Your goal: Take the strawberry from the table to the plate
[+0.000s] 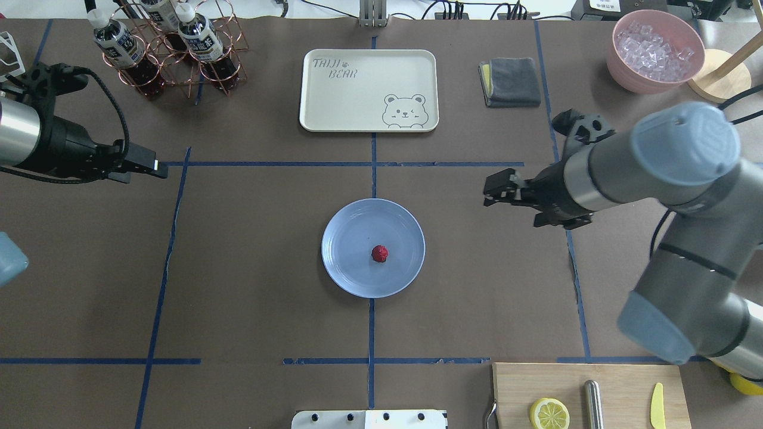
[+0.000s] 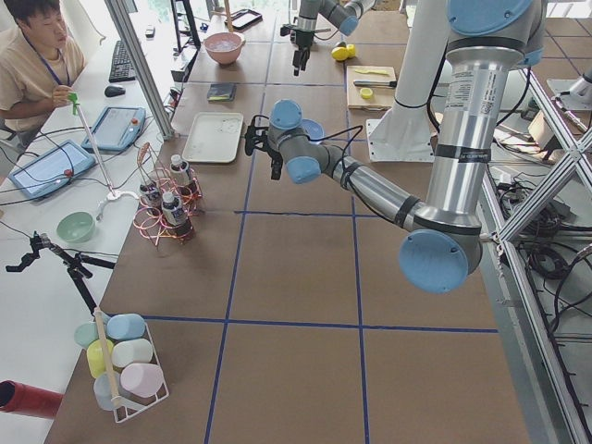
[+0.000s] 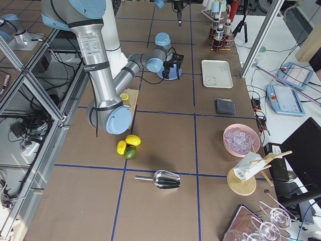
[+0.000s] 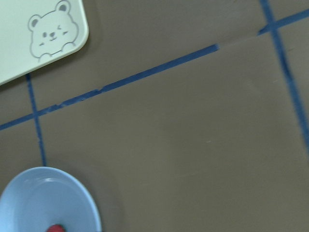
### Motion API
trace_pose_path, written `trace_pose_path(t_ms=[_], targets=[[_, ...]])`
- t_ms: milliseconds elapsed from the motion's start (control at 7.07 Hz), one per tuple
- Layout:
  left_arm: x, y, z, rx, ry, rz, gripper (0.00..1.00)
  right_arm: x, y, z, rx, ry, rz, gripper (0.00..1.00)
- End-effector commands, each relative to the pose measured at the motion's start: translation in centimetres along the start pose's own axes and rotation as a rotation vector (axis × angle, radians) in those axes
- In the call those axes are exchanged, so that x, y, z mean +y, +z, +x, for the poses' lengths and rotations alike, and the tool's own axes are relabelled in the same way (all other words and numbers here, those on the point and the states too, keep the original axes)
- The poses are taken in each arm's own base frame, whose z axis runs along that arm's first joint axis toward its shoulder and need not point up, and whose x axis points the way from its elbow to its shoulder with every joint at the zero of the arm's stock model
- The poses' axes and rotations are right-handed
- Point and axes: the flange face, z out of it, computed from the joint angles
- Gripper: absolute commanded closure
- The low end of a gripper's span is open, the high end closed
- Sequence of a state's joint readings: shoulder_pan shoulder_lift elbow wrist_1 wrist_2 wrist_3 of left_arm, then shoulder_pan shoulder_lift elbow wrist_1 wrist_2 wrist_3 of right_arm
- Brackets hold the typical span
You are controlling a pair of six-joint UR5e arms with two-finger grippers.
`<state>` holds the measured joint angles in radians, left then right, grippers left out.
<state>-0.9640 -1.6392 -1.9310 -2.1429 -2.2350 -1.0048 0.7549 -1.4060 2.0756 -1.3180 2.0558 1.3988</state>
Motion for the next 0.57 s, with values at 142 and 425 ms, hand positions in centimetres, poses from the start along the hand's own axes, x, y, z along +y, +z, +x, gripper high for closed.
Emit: trace_pose_path(t_ms=[142,425], targets=[[1.7,-6.4,-14.2,-0.173,0.235,0.042,0.14,-10.2,-9.1,23.2,0.088,-0.269,-0.026,0.00],[2.7,-11.0,-20.7,-0.257,0.353,0.069,0.01,-14.4,-12.5,33.6,0.121,-0.392,0.007,0.00]])
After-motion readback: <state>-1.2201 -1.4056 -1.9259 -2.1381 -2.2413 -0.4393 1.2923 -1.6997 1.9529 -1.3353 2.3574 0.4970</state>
